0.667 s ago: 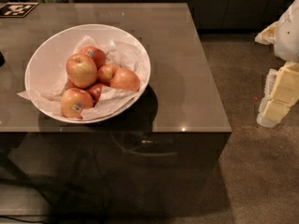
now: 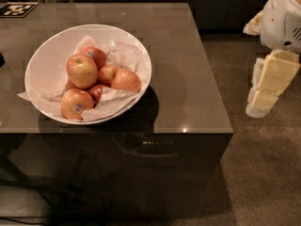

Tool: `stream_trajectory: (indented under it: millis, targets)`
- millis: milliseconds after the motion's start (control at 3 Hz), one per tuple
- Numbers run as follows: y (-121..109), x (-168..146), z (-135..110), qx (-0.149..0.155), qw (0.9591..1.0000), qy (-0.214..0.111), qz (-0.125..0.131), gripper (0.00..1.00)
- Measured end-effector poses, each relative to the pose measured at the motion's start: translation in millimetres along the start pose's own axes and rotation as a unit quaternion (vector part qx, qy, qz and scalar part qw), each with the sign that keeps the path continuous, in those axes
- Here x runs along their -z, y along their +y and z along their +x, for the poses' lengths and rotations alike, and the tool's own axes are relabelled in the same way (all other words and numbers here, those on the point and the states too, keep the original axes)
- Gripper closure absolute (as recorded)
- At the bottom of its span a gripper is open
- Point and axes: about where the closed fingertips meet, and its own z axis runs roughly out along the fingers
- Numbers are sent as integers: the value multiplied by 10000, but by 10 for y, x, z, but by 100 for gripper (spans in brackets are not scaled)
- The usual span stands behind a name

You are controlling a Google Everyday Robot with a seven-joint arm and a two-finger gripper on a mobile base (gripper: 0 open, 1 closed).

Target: Pick apple from white bowl

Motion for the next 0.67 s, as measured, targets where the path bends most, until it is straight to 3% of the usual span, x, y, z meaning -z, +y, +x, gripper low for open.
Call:
stream_trajectory:
  millis: [667]
  targets:
    - [-213,156,-745,545,9985,22,15,0]
